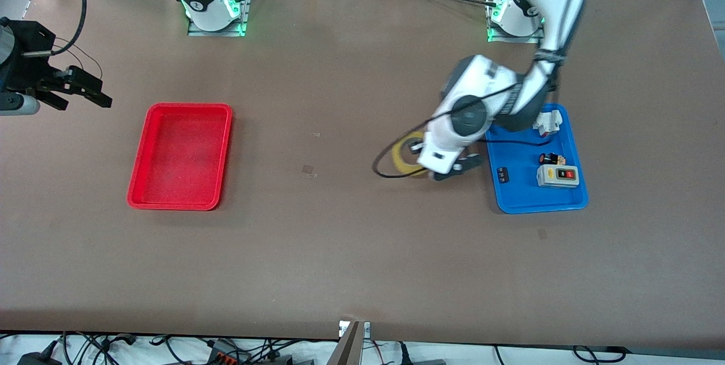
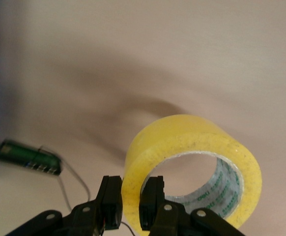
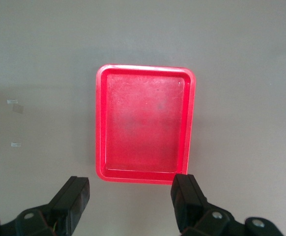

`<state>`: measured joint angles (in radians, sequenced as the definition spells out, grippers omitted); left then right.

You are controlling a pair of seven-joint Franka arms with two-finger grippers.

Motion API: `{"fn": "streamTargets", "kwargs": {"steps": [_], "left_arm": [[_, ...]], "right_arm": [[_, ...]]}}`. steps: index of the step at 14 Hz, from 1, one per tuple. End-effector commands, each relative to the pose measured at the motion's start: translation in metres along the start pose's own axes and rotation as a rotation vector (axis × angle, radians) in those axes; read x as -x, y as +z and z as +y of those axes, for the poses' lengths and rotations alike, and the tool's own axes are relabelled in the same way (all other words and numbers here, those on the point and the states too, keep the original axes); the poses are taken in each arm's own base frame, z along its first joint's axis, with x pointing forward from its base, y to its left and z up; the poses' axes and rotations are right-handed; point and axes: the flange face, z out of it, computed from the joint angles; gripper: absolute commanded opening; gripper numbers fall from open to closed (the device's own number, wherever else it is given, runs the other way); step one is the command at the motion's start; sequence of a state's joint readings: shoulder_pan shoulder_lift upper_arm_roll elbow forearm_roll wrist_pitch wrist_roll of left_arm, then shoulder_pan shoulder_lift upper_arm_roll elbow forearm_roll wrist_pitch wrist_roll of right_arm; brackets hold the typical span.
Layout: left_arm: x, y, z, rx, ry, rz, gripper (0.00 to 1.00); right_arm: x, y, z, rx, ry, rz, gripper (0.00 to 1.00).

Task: Place and move tape with both arms
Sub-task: 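Set the tape roll on the table center while the right gripper reaches, then grasp the tape roll with the right gripper while the left gripper withdraws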

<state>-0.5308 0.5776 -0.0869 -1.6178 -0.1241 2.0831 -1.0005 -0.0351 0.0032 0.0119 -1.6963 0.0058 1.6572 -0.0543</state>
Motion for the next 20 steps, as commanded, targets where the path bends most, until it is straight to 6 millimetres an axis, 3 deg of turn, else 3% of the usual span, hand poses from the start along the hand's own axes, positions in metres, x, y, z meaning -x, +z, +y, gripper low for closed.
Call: {"fn": "streamTargets", "kwargs": {"steps": [1, 3, 4, 5, 6, 7, 9, 10, 12, 15, 17, 19, 20], "left_arm": [[0.041, 0.037, 0.054, 0.1, -0.061, 0.01, 0.0], [0.072, 0.071, 0.075, 0.145, -0.084, 0.017, 0.04], [0.084, 0.077, 0.08, 0.152, -0.091, 0.021, 0.18], [0.087, 0.076, 0.081, 0.15, -0.094, 0.019, 0.54], [0.085, 0.071, 0.081, 0.156, -0.1, 0.019, 1.0], [0.082, 0.06, 0.081, 0.163, -0.116, 0.02, 1.0], [0.07, 0.011, 0.066, 0.106, -0.12, 0.013, 1.0], [0.054, -0.03, 0.055, 0.119, -0.144, 0.021, 1.0], [0.016, -0.1, 0.014, 0.108, -0.167, 0.03, 1.0], [-0.033, -0.147, -0.063, 0.015, -0.054, -0.035, 1.0], [-0.053, -0.174, -0.12, -0.009, 0.036, -0.071, 1.0], [-0.062, -0.197, -0.169, -0.019, 0.121, -0.071, 1.0], [-0.065, -0.205, -0.188, -0.034, 0.158, -0.064, 1.0]], "right_arm": [[-0.013, 0.02, 0.001, -0.004, -0.019, -0.051, 1.0], [-0.02, 0.037, -0.003, -0.012, -0.029, -0.078, 1.0], [-0.026, 0.053, -0.006, -0.017, -0.033, -0.106, 1.0], [-0.033, 0.069, -0.008, -0.018, -0.027, -0.126, 1.0], [-0.038, 0.079, -0.017, -0.018, -0.038, -0.138, 1.0], [-0.04, 0.086, -0.025, -0.016, -0.054, -0.152, 1.0], [-0.044, 0.102, -0.051, -0.011, -0.094, -0.178, 1.0], [-0.047, 0.11, -0.062, -0.012, -0.11, -0.189, 1.0], [-0.054, 0.12, -0.108, -0.04, -0.169, -0.167, 1.0], [-0.065, 0.151, -0.172, -0.078, -0.231, -0.151, 1.0], [-0.075, 0.173, -0.224, -0.074, -0.221, -0.14, 1.0], [-0.078, 0.199, -0.291, -0.057, -0.229, -0.134, 1.0], [-0.08, 0.212, -0.314, -0.053, -0.209, -0.125, 1.0]]}}
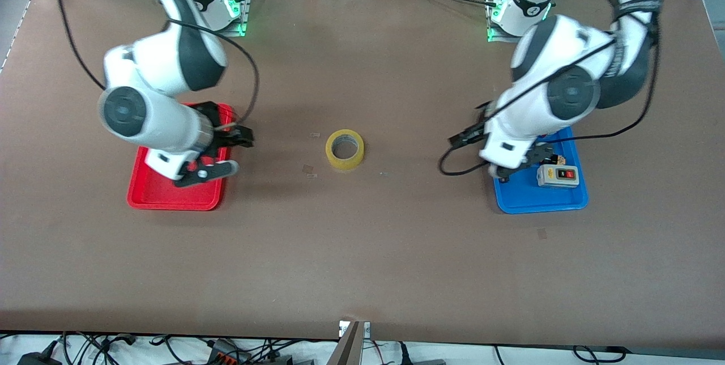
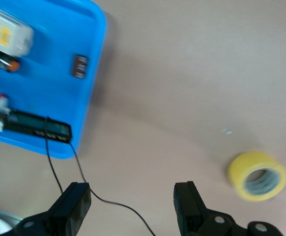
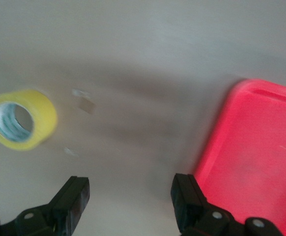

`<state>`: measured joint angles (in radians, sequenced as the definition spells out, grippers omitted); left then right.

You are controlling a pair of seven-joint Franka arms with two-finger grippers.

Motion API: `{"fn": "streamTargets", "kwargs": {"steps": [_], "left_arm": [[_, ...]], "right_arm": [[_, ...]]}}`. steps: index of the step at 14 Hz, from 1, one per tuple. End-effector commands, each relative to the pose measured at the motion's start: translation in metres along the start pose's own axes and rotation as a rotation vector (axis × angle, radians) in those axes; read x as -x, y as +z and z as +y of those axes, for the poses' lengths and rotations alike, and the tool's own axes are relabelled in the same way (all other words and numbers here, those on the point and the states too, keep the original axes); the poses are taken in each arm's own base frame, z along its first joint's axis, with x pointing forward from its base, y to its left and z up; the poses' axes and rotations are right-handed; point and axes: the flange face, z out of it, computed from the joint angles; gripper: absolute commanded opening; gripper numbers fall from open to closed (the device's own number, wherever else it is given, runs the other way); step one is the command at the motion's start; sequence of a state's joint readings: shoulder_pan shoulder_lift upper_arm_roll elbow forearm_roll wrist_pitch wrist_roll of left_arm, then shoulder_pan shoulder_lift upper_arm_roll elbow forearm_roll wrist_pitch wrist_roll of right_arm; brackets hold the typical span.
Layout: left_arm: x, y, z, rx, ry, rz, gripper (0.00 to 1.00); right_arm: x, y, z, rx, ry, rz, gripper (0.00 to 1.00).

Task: Place and move tape with both arms
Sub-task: 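Grasp the tape roll with the right gripper while the left gripper withdraws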

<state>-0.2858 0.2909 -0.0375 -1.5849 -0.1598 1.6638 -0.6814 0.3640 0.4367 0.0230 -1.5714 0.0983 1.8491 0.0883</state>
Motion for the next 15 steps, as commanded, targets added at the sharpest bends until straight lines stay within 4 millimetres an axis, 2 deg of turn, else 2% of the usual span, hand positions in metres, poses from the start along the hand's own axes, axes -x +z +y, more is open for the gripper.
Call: {"fn": "streamTargets", "kwargs": {"steps": [1, 3, 6, 8, 10, 11, 13, 15], "left_arm": [[0.012, -0.024, -0.058, -0.049, 0.114, 0.019, 1.0], [0.0, -0.05, -0.099, -0.079, 0.22, 0.039, 1.0], [0.011, -0.107, -0.152, -0.064, 0.466, 0.103, 1.0], [0.009, -0.15, -0.176, -0.056, 0.527, 0.184, 1.0], [0.014, -0.197, -0.183, -0.037, 0.521, 0.287, 1.0], [0.014, -0.203, -0.187, -0.034, 0.515, 0.298, 1.0], [0.013, -0.203, -0.198, -0.062, 0.496, 0.282, 1.0], [0.011, -0.197, -0.205, -0.104, 0.481, 0.253, 1.0]], "right_arm": [[-0.031, 0.036, -0.06, -0.001, 0.051, 0.017, 1.0], [-0.038, 0.067, -0.093, -0.004, 0.084, 0.055, 1.0], [-0.032, 0.114, -0.144, 0.014, 0.136, 0.039, 1.0], [-0.023, 0.127, -0.163, 0.018, 0.159, 0.029, 1.0], [-0.022, 0.141, -0.17, 0.026, 0.157, 0.016, 1.0], [-0.022, 0.153, -0.172, 0.029, 0.161, 0.012, 1.0], [-0.019, 0.168, -0.185, 0.036, 0.164, 0.012, 1.0], [-0.016, 0.175, -0.186, 0.042, 0.164, 0.001, 1.0]]}}
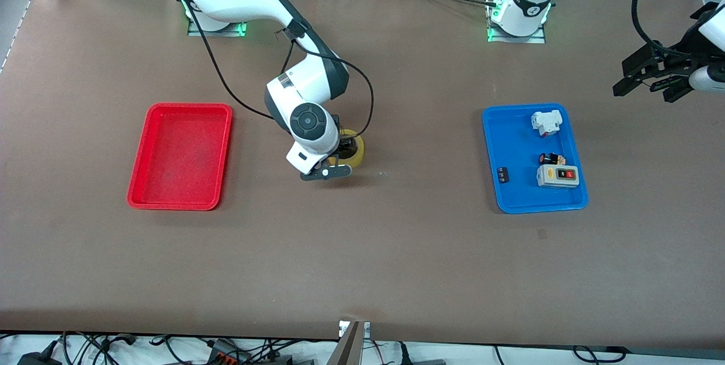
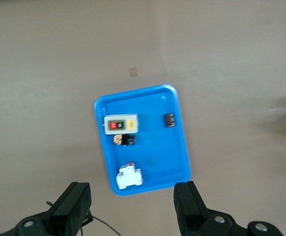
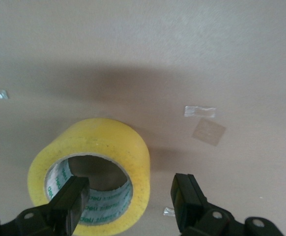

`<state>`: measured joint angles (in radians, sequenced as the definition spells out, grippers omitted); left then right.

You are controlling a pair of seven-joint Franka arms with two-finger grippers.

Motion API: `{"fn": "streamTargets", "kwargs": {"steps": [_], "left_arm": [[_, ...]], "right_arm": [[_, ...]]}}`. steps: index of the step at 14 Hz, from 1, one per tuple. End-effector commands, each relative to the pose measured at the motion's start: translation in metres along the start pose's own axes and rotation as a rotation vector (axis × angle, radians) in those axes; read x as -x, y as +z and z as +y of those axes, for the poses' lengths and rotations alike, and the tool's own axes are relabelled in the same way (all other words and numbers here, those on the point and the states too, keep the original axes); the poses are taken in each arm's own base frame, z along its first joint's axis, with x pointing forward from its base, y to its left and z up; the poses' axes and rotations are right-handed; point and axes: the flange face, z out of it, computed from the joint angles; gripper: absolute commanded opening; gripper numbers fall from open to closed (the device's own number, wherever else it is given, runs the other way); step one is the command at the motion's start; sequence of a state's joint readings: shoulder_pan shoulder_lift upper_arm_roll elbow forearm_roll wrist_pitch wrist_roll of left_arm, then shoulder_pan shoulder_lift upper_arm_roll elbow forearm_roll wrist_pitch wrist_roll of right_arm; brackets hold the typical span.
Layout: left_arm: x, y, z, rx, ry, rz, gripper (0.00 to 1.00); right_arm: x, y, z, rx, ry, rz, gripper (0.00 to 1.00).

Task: Place and move tape with both arms
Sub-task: 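Grasp the tape roll with the right gripper while the left gripper withdraws, then carry the tape roll with the right gripper into the red tray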

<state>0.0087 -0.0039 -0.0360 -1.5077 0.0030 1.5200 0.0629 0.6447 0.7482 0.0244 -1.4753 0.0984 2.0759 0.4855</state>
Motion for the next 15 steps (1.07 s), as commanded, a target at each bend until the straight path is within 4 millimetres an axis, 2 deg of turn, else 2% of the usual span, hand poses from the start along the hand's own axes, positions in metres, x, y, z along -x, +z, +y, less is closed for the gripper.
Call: {"fn": "streamTargets", "kwargs": {"steps": [1, 2, 3, 4, 5, 6, 9, 10, 11, 12, 13, 14, 15], "left_arm": [[0.0, 0.007, -0.012, -0.035, -0.003, -0.054, 1.0], [-0.001, 0.009, -0.015, -0.032, -0.01, -0.057, 1.0], [-0.001, 0.01, -0.015, -0.032, -0.012, -0.06, 1.0], [0.0, 0.009, -0.016, -0.033, -0.013, -0.062, 1.0], [0.0, 0.007, -0.015, -0.032, -0.013, -0.059, 1.0], [-0.001, 0.008, -0.014, -0.029, -0.013, -0.063, 1.0], [-0.002, 0.009, -0.016, -0.011, -0.015, -0.08, 1.0], [-0.001, 0.009, -0.015, -0.009, -0.014, -0.082, 1.0], [0.0, 0.009, -0.013, 0.006, -0.014, -0.091, 1.0], [0.001, 0.009, -0.012, 0.041, -0.028, -0.095, 1.0], [0.002, 0.009, -0.011, 0.061, -0.047, -0.103, 1.0], [0.004, 0.01, -0.011, 0.06, -0.049, -0.115, 1.0], [0.004, 0.01, -0.011, 0.051, -0.05, -0.119, 1.0]], "right_arm": [[0.002, 0.006, -0.007, -0.002, 0.022, -0.002, 0.99], [0.002, 0.01, -0.007, 0.001, 0.022, -0.007, 0.99], [0.001, 0.015, -0.004, 0.004, 0.026, -0.013, 0.91], [0.0, 0.017, -0.002, 0.007, 0.029, -0.019, 0.7], [-0.002, 0.015, 0.001, 0.007, 0.035, -0.019, 0.45], [-0.005, 0.013, 0.006, 0.007, 0.04, -0.017, 0.26], [-0.008, 0.012, 0.012, 0.005, 0.051, -0.019, 0.0], [-0.008, 0.009, 0.014, 0.004, 0.052, -0.017, 0.0], [-0.012, -0.008, 0.023, -0.002, 0.06, -0.012, 0.0], [-0.014, -0.033, 0.035, -0.006, 0.08, -0.014, 0.0], [-0.019, -0.07, 0.062, -0.017, 0.11, -0.006, 0.0], [-0.024, -0.102, 0.103, -0.017, 0.154, -0.014, 0.0], [-0.029, -0.123, 0.141, -0.02, 0.189, -0.024, 0.0]]}}
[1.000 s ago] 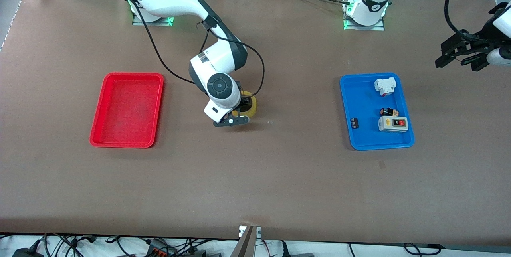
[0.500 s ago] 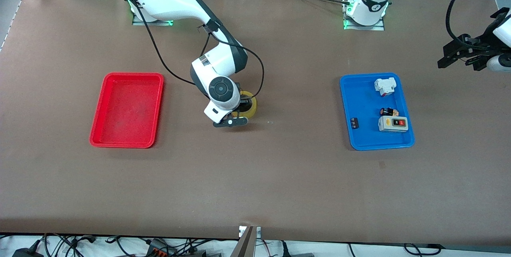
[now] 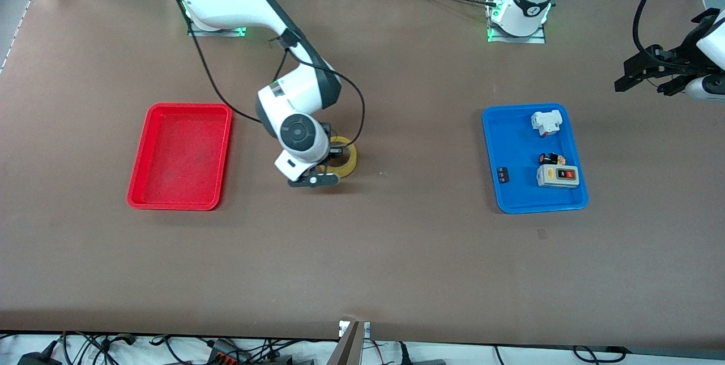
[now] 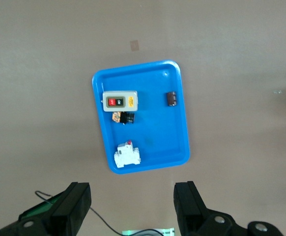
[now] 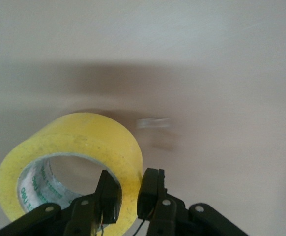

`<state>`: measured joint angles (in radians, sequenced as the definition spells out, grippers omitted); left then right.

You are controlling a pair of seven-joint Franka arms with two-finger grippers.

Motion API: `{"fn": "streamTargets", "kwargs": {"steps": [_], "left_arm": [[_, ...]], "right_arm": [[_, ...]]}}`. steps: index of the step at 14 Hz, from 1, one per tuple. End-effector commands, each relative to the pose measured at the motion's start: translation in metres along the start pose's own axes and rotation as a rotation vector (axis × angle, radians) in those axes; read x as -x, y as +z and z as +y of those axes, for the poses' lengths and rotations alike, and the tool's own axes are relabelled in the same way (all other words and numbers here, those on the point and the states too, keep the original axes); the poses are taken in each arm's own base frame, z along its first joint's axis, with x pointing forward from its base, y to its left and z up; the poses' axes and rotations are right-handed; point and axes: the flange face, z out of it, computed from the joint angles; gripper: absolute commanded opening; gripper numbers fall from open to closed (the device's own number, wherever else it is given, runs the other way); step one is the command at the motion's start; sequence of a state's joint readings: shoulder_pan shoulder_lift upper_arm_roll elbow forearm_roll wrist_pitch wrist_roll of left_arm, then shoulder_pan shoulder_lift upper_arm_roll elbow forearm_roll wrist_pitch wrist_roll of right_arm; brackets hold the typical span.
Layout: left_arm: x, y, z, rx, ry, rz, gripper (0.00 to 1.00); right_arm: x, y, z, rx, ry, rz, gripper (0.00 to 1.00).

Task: Place and move tape with both arms
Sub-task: 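Carry the tape roll with the right gripper into the red tray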

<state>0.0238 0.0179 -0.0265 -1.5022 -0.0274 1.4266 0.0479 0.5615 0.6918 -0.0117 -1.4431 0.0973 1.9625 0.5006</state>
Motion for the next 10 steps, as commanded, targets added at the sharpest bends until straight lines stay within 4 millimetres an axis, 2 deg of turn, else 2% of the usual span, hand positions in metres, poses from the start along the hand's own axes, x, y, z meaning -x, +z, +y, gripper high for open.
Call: {"fn": "streamTargets", "kwargs": {"steps": [1, 3, 4, 5, 6, 7, 8, 10], "left_arm": [[-0.002, -0.006, 0.002, 0.007, -0.008, -0.011, 1.0], [-0.001, -0.007, 0.005, 0.008, -0.007, -0.009, 1.0], [-0.002, -0.006, 0.011, 0.004, -0.009, -0.011, 1.0], [-0.002, -0.005, 0.014, 0.004, 0.0, -0.013, 1.0], [-0.003, -0.006, 0.016, 0.005, 0.006, -0.008, 1.0], [-0.003, -0.006, 0.016, 0.004, 0.007, -0.007, 1.0], [-0.003, -0.006, 0.016, 0.003, 0.012, -0.005, 1.0], [-0.003, -0.006, 0.017, 0.002, 0.015, -0.006, 1.0]], "right_arm": [[-0.015, -0.082, 0.118, -0.025, 0.101, -0.034, 0.0], [-0.013, -0.078, 0.206, -0.029, 0.1, -0.061, 0.0], [-0.012, -0.074, 0.242, -0.015, 0.08, -0.056, 0.0], [-0.011, -0.062, 0.284, 0.006, 0.077, -0.067, 0.0], [-0.007, -0.053, 0.317, 0.02, 0.065, -0.079, 0.0], [-0.002, -0.046, 0.339, 0.035, 0.051, -0.086, 0.0], [0.004, -0.034, 0.372, 0.035, 0.063, -0.084, 0.0], [0.017, 0.003, 0.416, 0.011, 0.051, -0.076, 0.0]]}}
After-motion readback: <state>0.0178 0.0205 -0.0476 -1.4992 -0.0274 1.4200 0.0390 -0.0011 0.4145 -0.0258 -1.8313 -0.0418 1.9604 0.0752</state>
